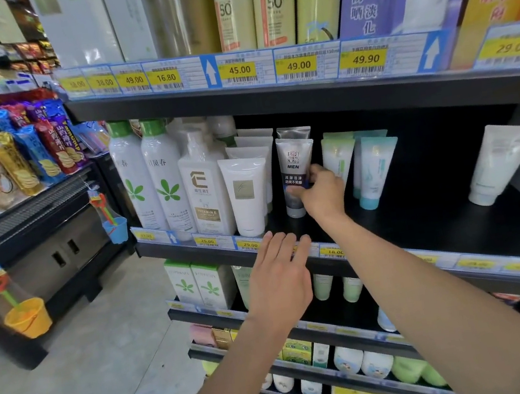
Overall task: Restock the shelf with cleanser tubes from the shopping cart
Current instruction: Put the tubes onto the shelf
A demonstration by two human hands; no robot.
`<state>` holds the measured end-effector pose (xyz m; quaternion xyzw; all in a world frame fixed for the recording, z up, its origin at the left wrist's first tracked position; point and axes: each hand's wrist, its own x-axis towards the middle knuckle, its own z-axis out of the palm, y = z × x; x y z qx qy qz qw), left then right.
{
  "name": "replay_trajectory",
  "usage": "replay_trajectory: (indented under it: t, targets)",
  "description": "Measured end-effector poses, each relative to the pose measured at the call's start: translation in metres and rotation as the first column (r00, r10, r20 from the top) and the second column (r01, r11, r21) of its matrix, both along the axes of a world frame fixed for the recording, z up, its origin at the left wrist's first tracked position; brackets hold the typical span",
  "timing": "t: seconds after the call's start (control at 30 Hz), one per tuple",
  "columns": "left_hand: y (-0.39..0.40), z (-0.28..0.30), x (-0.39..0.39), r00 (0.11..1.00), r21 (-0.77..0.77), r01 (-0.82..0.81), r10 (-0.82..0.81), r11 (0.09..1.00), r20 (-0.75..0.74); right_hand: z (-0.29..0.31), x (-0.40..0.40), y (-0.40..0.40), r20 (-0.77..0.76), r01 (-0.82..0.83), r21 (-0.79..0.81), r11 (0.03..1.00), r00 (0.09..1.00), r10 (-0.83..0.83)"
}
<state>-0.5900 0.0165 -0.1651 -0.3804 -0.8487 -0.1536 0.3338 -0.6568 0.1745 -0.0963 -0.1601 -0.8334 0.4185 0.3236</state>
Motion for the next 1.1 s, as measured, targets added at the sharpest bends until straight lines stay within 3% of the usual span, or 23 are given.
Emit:
replay_trajectory:
  t: [0.23,0.5,0.63,0.73,0.83,0.93,1.1]
  targets:
    - [0.001,-0.005,0.001,1.0,0.041,0.028,-0.028,0.999,0.005,0.003,0.002,-0.005,0.048,0.014,0.018,1.0,0.999,-0.015]
    - [-0.003,0.004,0.005,0.993,0.037,0.051,-0.055,0.998,0.109,0.02,0.01,-0.005,0.284,-0.008,-0.007,1.0,0.959,0.009]
    - [-0.01,0.009,0.005,0.98,0.077,0.111,-0.122,0.991,0.158,0.024,0.035,-0.005,0.397,-0.014,0.083,0.996,0.917,-0.021]
    - [-0.016,0.019,0.005,0.966,0.038,0.146,-0.151,0.989,0.21,0.023,0.071,-0.001,0.38,0.025,0.212,0.977,0.919,-0.106]
    - [-0.019,0.034,0.005,0.951,-0.073,0.157,-0.131,0.985,0.281,0.021,0.12,0.003,0.319,0.095,0.429,0.898,0.914,-0.249]
    - [-0.02,0.043,0.007,0.949,-0.089,0.159,-0.128,0.983,0.288,0.015,0.172,0.008,0.242,0.125,0.621,0.774,0.909,-0.34]
    - [-0.017,0.039,0.025,0.955,-0.129,0.236,-0.205,0.963,0.214,0.007,0.27,0.019,0.221,0.162,0.756,0.634,0.849,-0.48]
